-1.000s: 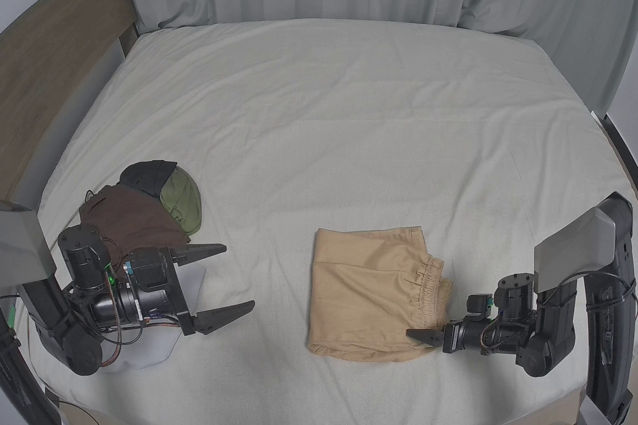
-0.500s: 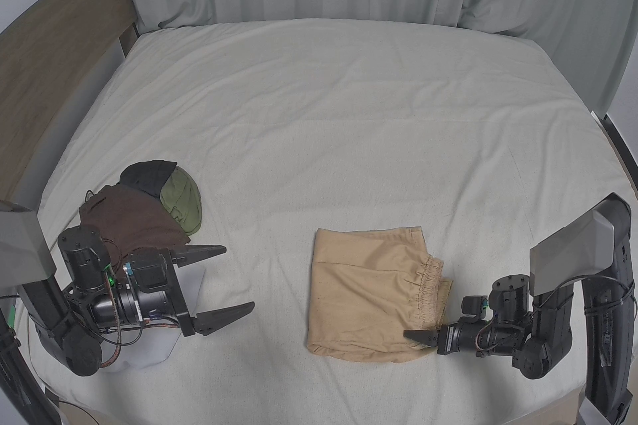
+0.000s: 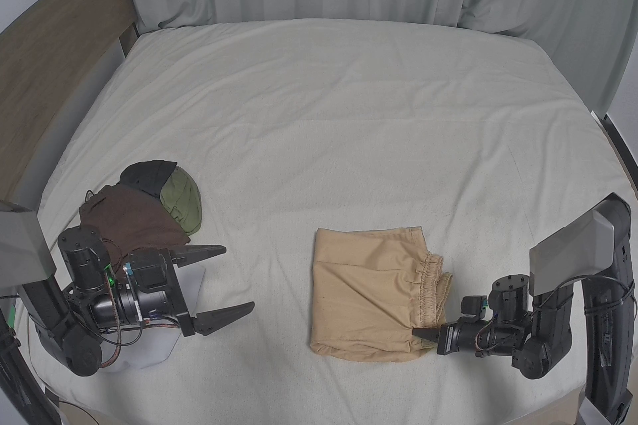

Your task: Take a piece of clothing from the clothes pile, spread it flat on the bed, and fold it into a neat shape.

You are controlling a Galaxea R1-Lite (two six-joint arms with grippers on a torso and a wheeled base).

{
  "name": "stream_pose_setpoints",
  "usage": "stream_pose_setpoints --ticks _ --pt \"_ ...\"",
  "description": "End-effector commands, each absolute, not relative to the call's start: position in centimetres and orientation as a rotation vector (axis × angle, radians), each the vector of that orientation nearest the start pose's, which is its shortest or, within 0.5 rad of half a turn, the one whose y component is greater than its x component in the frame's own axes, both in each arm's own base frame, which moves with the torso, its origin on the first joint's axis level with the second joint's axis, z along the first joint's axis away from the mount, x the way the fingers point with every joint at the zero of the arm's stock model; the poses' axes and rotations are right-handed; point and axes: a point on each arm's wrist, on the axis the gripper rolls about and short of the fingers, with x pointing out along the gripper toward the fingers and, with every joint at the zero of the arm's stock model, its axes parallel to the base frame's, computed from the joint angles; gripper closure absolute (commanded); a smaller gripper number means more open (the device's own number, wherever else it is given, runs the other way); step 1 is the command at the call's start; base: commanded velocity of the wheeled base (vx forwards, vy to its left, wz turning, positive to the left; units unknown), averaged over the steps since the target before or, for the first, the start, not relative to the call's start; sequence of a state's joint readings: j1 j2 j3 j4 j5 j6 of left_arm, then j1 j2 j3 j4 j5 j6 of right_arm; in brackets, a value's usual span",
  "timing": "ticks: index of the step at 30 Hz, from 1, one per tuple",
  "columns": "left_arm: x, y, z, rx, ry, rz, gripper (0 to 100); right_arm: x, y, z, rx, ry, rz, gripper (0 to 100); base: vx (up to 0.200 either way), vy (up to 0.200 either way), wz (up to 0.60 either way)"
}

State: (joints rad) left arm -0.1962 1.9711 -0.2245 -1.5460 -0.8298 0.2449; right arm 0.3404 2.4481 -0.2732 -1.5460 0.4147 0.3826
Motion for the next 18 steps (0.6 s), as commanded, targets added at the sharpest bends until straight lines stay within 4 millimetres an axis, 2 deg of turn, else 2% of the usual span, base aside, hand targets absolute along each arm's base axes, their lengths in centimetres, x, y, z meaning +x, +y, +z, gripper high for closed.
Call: stream_pose_setpoints --ticks 1,5,18 --pt "24.6 -6.6 7.2 0.155 0.075 -1.040 0 25.7 10.1 -5.3 0.375 0.770 0.599 100 0.000 0.000 0.00" --pt "24.6 -6.6 7.1 0.155 0.077 -1.041 0 25.7 10.2 -5.2 0.375 0.763 0.607 100 0.000 0.000 0.00" --pt "24.5 -6.6 7.1 0.153 0.081 -1.041 0 25.5 11.2 -1.8 0.363 0.659 0.674 100 0.000 0.000 0.00"
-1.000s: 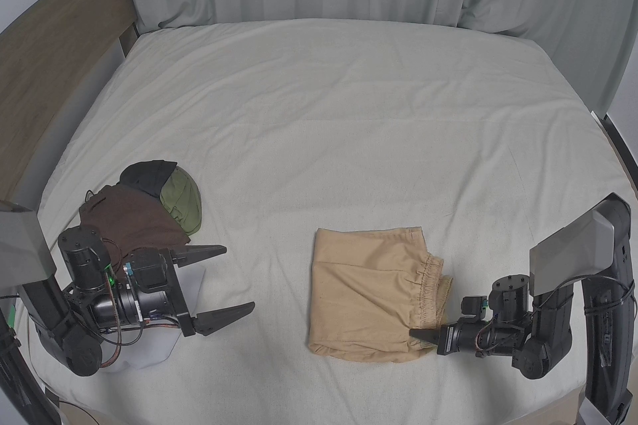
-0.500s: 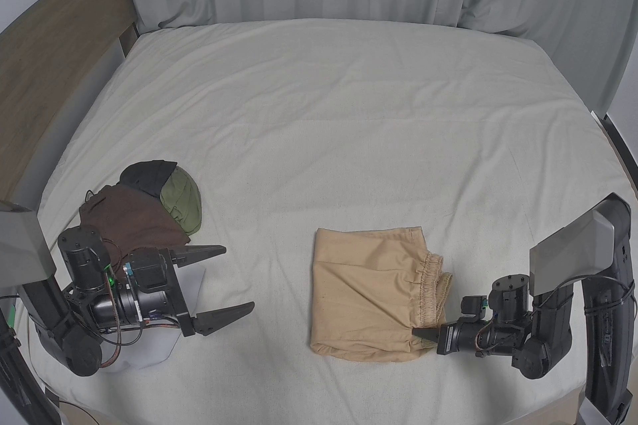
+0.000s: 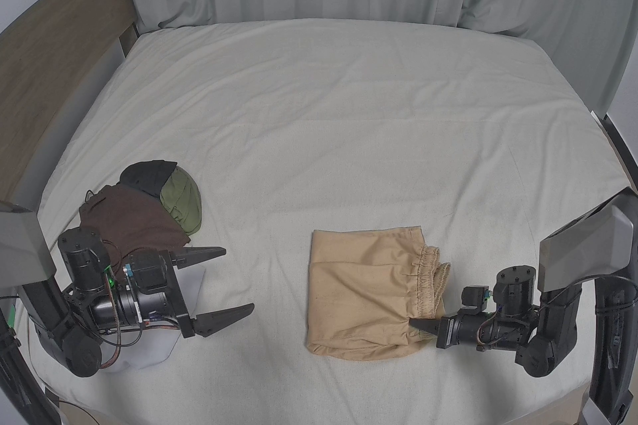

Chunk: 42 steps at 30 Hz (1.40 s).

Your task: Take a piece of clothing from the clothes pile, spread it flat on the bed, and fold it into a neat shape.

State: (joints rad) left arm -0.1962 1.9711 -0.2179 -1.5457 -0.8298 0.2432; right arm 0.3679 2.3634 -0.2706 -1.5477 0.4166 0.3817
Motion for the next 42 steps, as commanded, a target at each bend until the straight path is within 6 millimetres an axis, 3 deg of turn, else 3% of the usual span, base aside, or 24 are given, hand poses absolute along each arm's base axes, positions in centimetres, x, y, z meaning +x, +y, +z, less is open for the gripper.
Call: stream_pose_setpoints --ticks 1,16,42 --pt "24.5 -6.6 7.1 0.153 0.081 -1.041 0 25.5 11.2 -1.7 0.363 0.656 0.675 100 0.000 0.000 0.00" --pt "24.4 -6.5 7.0 0.148 0.087 -1.041 0 24.0 11.7 0.6 0.357 0.620 0.766 100 0.000 0.000 0.00" --pt "24.3 -6.5 7.0 0.146 0.091 -1.041 0 23.3 12.5 4.4 0.351 0.490 0.860 100 0.000 0.000 0.00"
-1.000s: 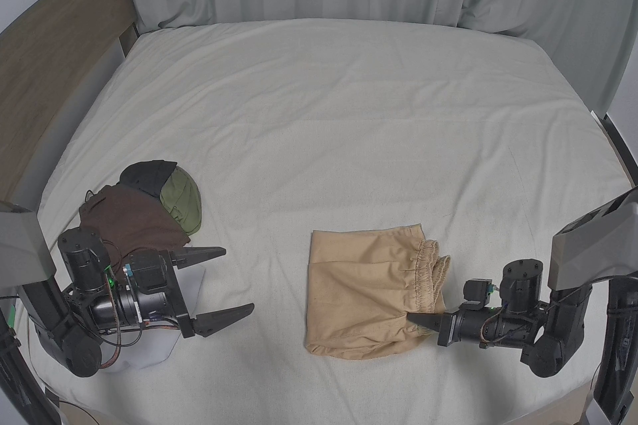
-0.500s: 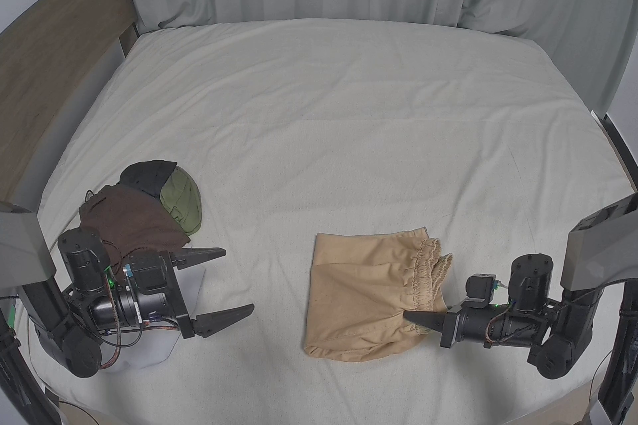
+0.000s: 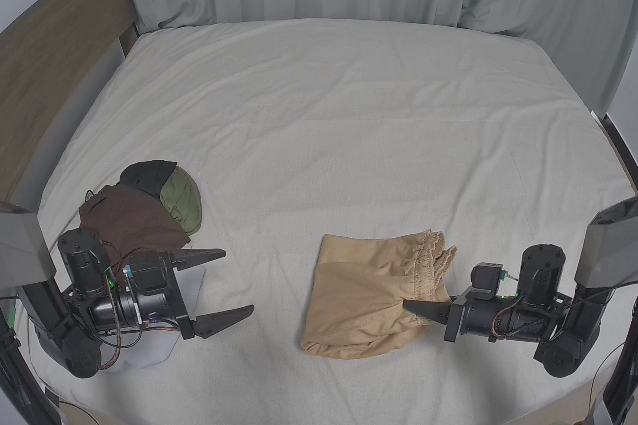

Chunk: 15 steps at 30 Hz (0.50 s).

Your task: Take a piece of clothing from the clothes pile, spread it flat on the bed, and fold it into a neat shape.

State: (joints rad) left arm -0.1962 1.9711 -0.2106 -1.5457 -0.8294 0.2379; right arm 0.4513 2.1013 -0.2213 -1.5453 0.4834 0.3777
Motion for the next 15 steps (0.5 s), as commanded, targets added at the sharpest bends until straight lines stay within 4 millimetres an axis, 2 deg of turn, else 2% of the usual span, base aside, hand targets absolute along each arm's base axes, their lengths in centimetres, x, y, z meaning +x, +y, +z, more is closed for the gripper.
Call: stream_pose_setpoints --ticks 1,10,15 --pt "24.3 -6.5 7.0 0.146 0.091 -1.040 0 23.3 12.5 4.5 0.351 0.485 0.861 100 0.000 0.000 0.00" --pt "24.3 -6.5 7.0 0.144 0.093 -1.040 0 23.3 12.6 4.6 0.352 0.481 0.871 100 0.000 0.000 0.00" --pt "23.9 -6.4 7.3 0.143 0.088 -1.036 0 23.3 12.6 5.7 0.358 0.438 0.886 100 0.000 0.000 0.00"
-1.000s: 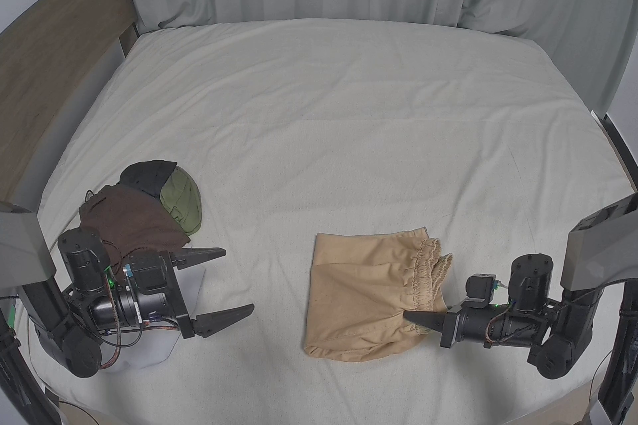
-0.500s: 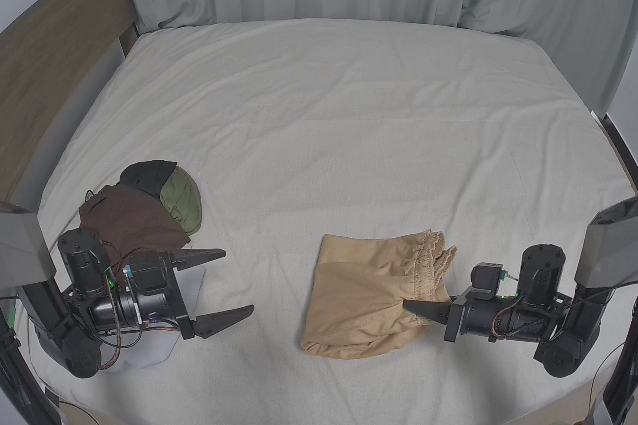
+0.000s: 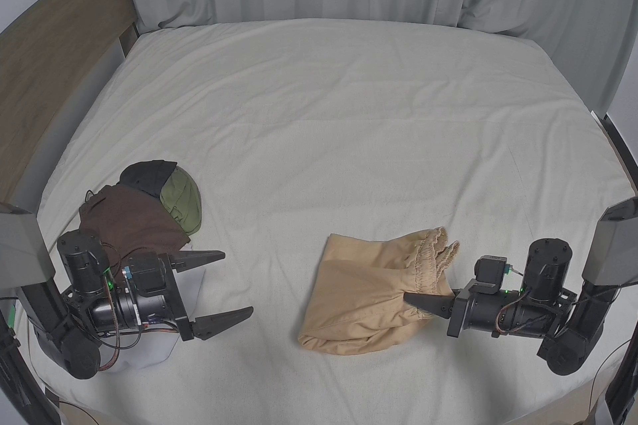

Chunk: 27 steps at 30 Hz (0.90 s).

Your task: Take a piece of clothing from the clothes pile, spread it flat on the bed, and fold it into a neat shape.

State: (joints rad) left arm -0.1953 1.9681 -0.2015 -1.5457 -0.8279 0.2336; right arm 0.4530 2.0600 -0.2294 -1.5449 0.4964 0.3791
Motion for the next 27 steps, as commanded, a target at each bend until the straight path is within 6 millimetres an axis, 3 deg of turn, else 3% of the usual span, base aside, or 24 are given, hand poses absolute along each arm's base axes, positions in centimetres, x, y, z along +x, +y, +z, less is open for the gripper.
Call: stream_pose_setpoints --ticks 1,27 --pt "23.9 -6.4 7.4 0.144 0.084 -1.035 0 23.5 12.7 5.8 0.356 0.430 0.891 100 0.000 0.000 0.00" --pt "24.6 -5.0 7.9 0.139 0.068 -0.970 0 26.2 13.7 8.4 0.370 0.289 1.001 100 0.000 0.000 0.00"
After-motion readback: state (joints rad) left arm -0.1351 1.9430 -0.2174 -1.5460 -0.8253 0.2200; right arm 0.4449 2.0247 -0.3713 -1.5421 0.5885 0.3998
